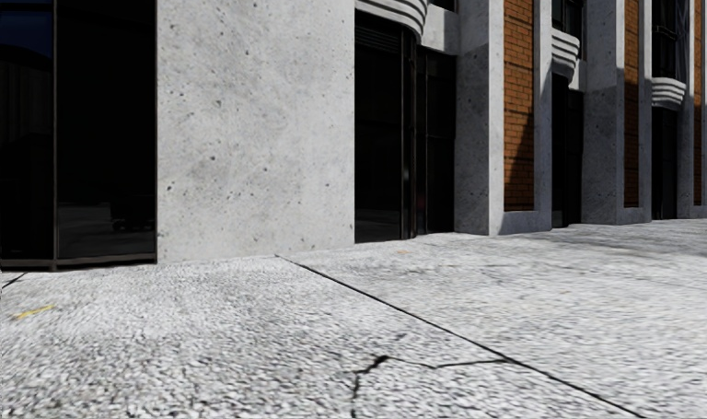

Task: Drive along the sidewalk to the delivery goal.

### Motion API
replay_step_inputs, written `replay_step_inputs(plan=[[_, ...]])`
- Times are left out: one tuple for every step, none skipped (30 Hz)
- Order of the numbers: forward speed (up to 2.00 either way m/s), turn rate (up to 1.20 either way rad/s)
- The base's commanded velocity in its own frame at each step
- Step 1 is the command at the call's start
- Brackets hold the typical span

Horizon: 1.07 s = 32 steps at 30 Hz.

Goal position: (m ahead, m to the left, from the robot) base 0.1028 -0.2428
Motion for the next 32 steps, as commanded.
replay_step_inputs(plan=[[0.58, 0.0], [0.58, 0.0], [0.0, 0.0], [0.0, 0.0], [0.0, 0.0], [0.0, 0.0], [0.0, 0.0], [0.0, 0.0], [0.0, 0.0], [0.0, 0.0], [0.0, 0.0], [0.0, 0.0], [0.0, 0.0], [0.0, 0.0], [0.0, 0.0], [0.0, 0.0], [0.0, 0.0], [0.0, 0.0], [0.0, 0.0], [0.0, 0.0], [0.0, 0.0], [0.0, 0.0], [0.0, 0.0], [0.0, 0.0], [0.0, 0.0], [0.0, 0.0], [0.0, 0.0], [0.0, 0.0], [0.0, 0.0], [0.0, 0.0], [0.0, 0.0], [0.0, 0.0]])
